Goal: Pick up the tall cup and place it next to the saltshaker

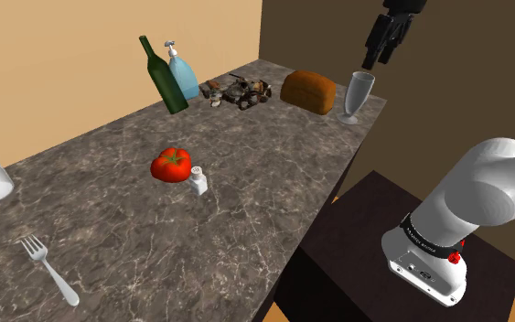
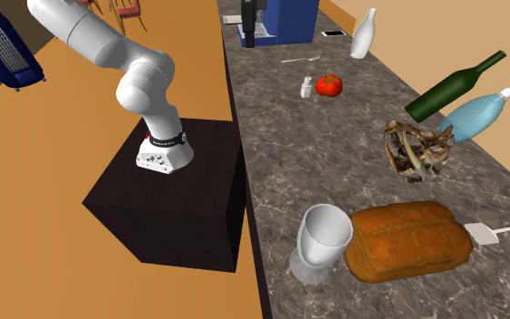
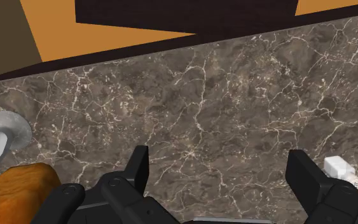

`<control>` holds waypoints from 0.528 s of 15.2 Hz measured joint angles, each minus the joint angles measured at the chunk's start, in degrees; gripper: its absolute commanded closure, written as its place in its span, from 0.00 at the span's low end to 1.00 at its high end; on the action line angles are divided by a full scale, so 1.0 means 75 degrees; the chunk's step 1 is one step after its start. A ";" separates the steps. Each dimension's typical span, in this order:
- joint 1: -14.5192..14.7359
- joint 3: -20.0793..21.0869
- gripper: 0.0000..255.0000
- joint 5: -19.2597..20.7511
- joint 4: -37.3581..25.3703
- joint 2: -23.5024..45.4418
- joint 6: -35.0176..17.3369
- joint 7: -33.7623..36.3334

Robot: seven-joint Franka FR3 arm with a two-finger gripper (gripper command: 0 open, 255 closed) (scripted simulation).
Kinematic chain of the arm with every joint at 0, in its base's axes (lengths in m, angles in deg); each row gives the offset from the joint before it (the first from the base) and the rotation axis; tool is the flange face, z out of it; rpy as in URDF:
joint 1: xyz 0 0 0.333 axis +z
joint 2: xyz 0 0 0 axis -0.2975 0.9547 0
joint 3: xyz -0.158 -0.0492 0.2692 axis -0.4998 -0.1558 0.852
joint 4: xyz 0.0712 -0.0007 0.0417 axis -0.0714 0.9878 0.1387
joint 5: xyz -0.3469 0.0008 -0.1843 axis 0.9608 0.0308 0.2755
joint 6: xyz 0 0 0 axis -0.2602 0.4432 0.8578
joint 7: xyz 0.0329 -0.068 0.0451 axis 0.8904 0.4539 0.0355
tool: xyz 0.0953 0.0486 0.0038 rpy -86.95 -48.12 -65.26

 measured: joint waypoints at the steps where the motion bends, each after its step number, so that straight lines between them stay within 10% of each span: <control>1: 0.0000 0.0000 0.00 0.0000 0.0000 0.0000 0.0000 0.0000; 8: -0.0261 -0.0769 0.00 0.0533 -0.0055 0.0910 -0.0737 -0.0865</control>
